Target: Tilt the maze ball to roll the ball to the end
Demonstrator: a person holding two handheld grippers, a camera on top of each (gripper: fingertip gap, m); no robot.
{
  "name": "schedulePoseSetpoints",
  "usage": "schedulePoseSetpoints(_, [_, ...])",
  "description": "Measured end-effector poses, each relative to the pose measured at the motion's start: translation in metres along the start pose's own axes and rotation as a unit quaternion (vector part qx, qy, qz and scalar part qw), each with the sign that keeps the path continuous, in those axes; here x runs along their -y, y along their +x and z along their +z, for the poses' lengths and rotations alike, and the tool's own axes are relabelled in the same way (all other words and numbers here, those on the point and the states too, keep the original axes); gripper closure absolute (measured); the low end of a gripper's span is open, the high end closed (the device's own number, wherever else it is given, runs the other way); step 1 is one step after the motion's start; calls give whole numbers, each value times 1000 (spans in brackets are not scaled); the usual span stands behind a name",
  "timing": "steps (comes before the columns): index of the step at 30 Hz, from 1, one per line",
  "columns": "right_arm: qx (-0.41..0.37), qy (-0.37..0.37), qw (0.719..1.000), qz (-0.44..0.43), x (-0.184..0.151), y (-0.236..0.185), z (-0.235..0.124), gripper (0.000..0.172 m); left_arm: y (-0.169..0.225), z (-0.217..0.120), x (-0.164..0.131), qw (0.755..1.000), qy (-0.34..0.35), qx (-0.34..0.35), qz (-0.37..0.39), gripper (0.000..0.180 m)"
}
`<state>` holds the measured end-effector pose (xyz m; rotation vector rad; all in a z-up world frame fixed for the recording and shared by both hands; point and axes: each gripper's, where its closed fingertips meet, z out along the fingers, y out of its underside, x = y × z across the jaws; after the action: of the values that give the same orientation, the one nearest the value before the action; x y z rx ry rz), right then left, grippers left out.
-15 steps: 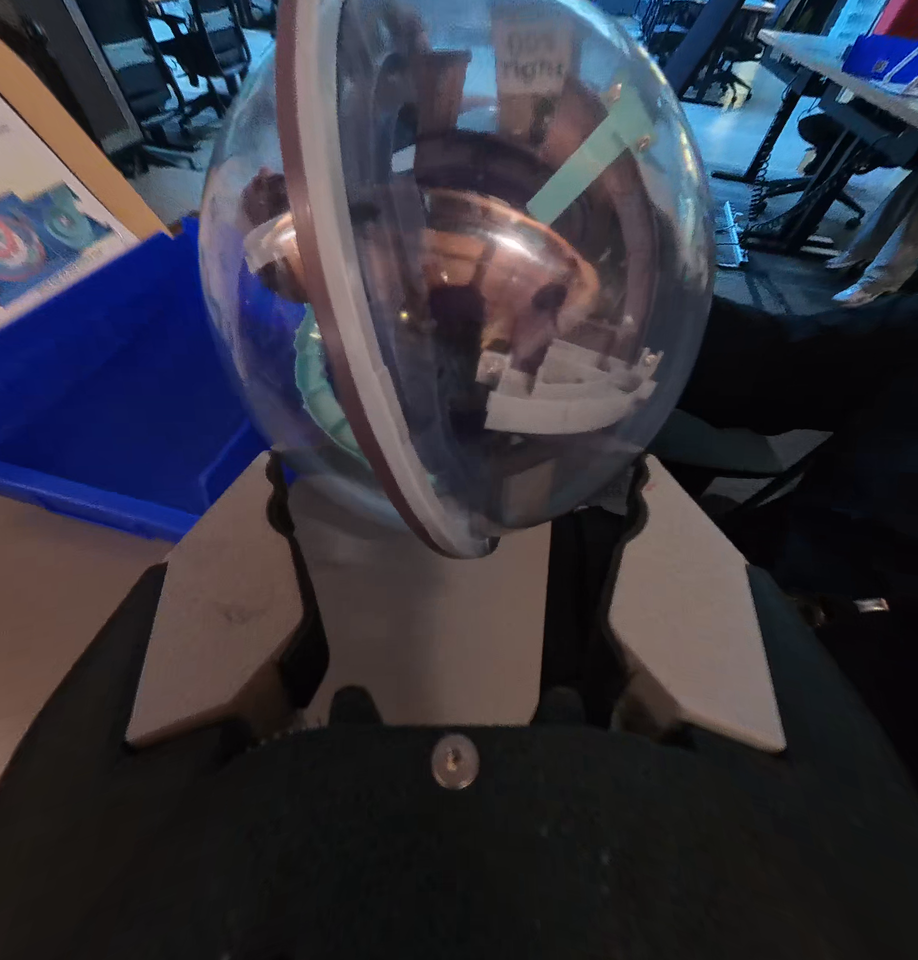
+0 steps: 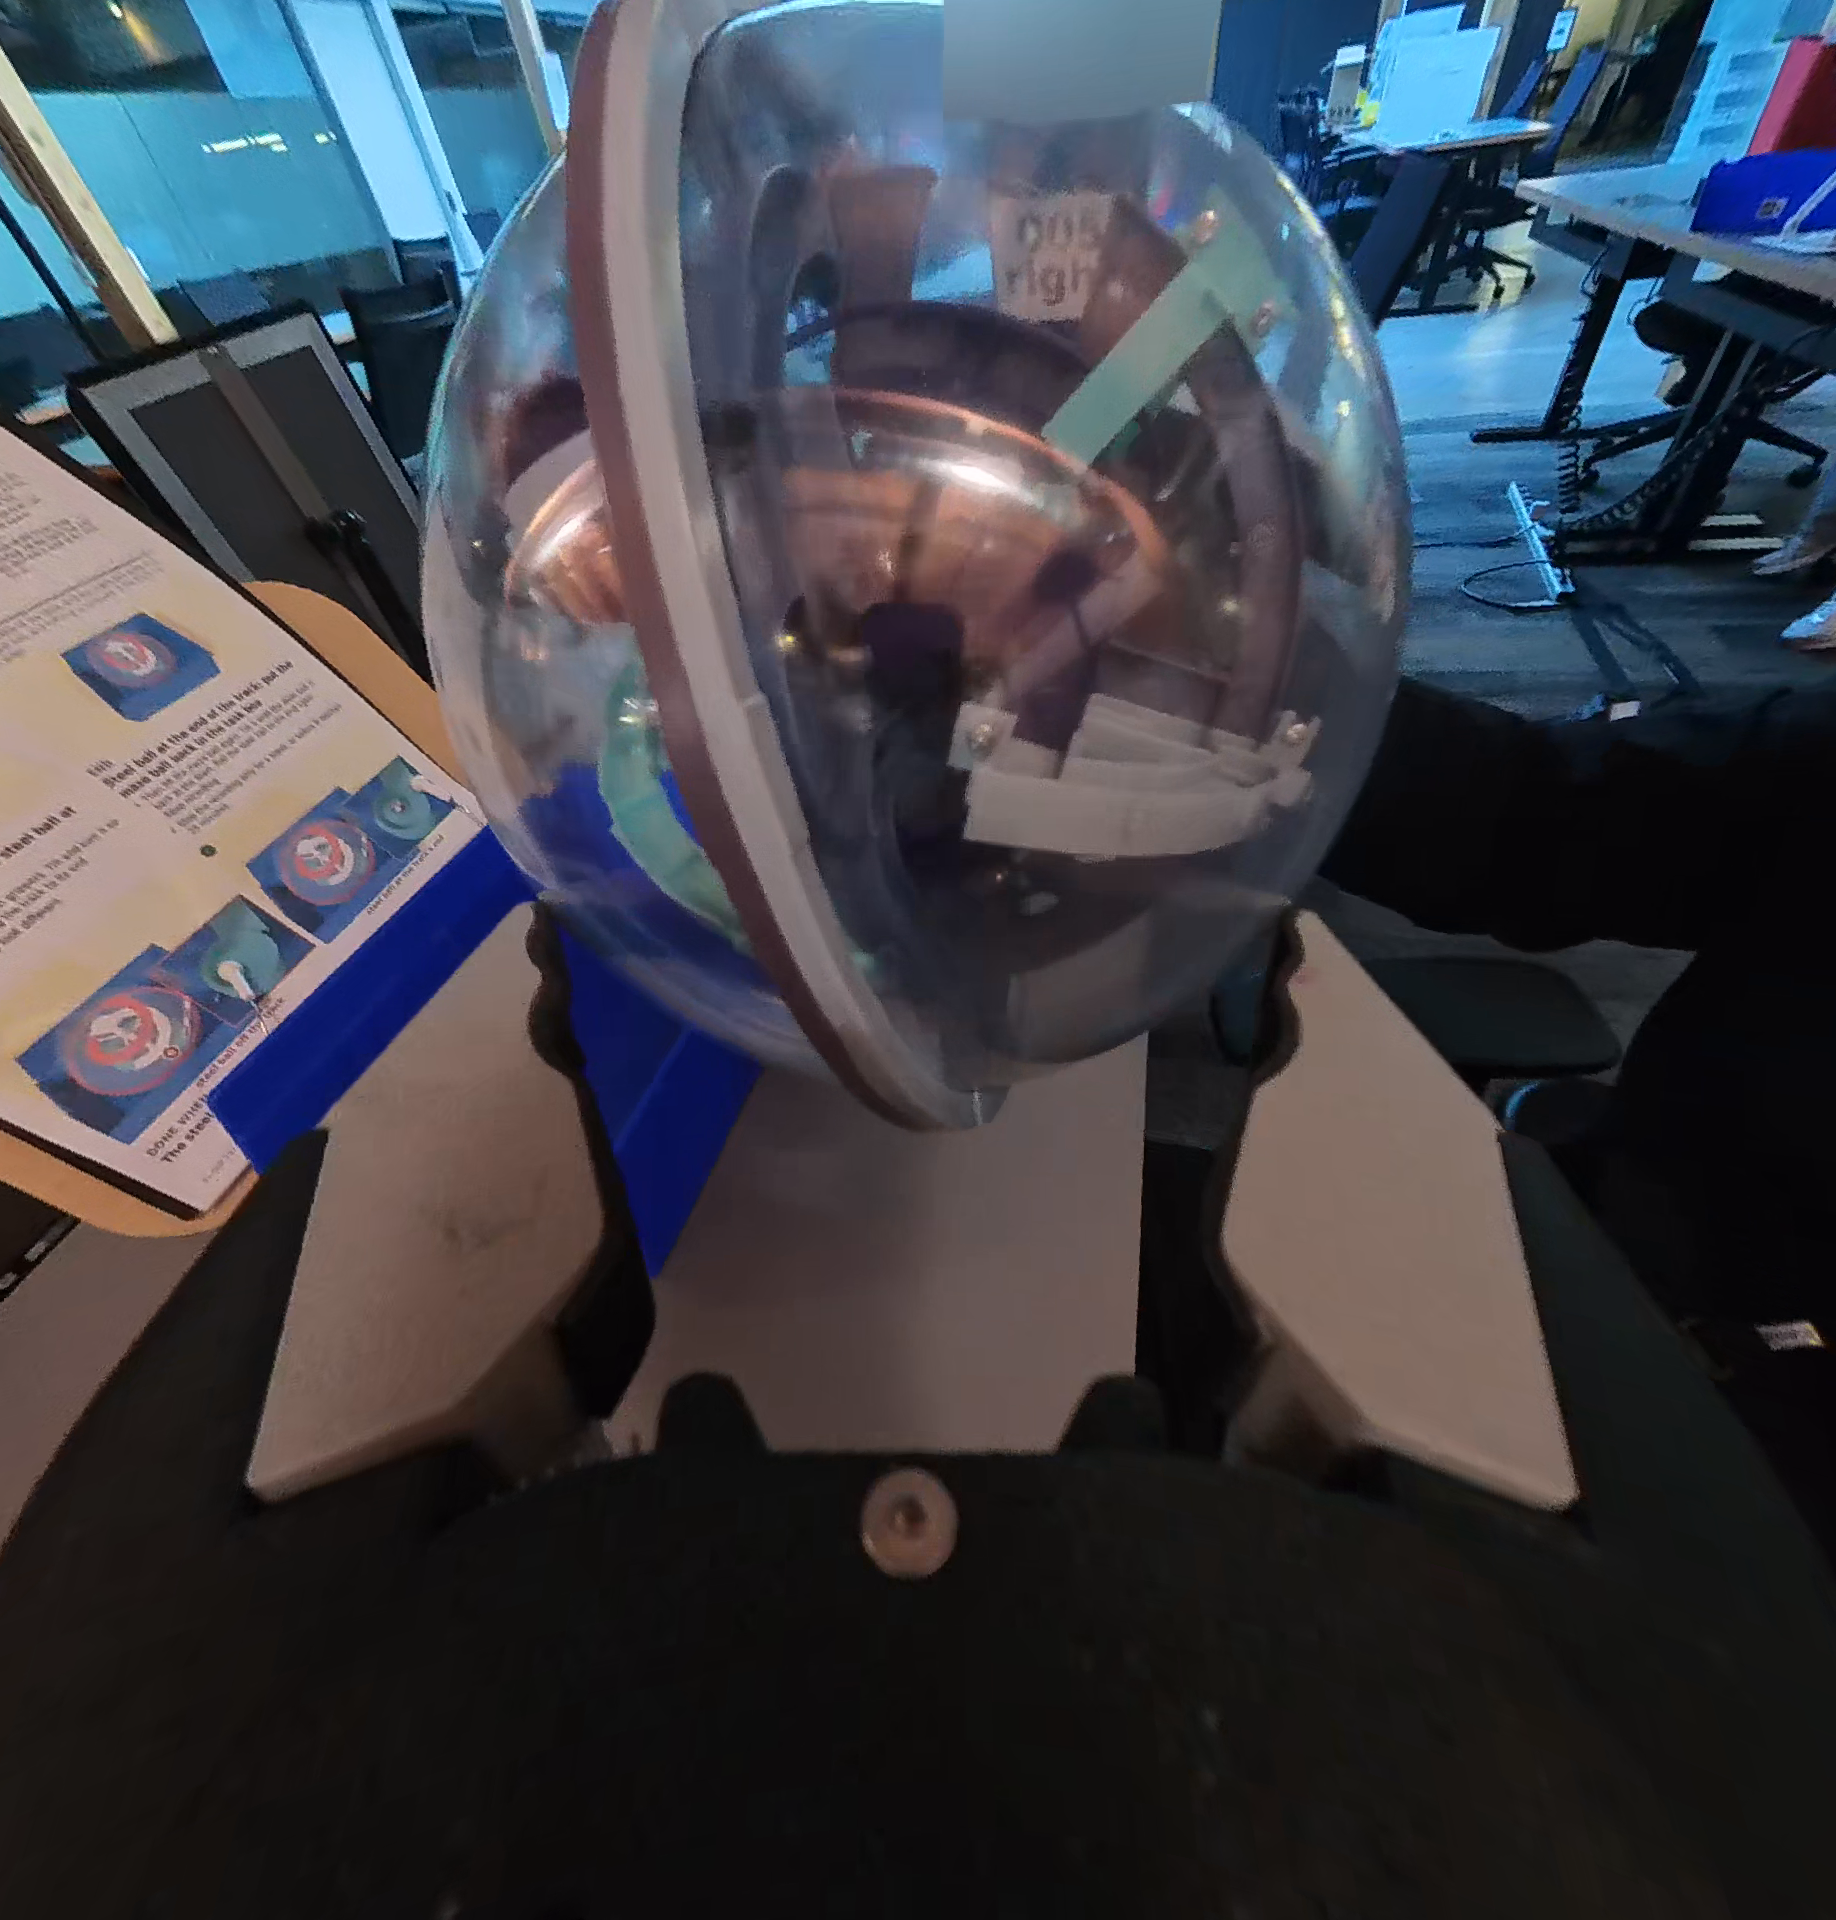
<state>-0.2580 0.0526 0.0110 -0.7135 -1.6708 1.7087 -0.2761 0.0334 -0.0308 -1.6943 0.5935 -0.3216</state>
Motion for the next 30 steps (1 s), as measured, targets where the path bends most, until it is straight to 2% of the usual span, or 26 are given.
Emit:
schedulePoseSetpoints(4, [3,6,1000,7,4,-1,0,17,1,0,6,1000,6,9,3,49])
schedulePoseSetpoints(10, [13,29,999,-2,21,-5,1,16,3,-6,30,998,31,27,39,48])
schedulePoseSetpoints(19, [21,68,996,-48,47,-4,4,15,-3,-12,51,996,3,46,83,47])
schedulePoseSetpoints(30, [37,88,994,-50,45,-3,9,16,-6,-20,59,993,-16,57,106,47])
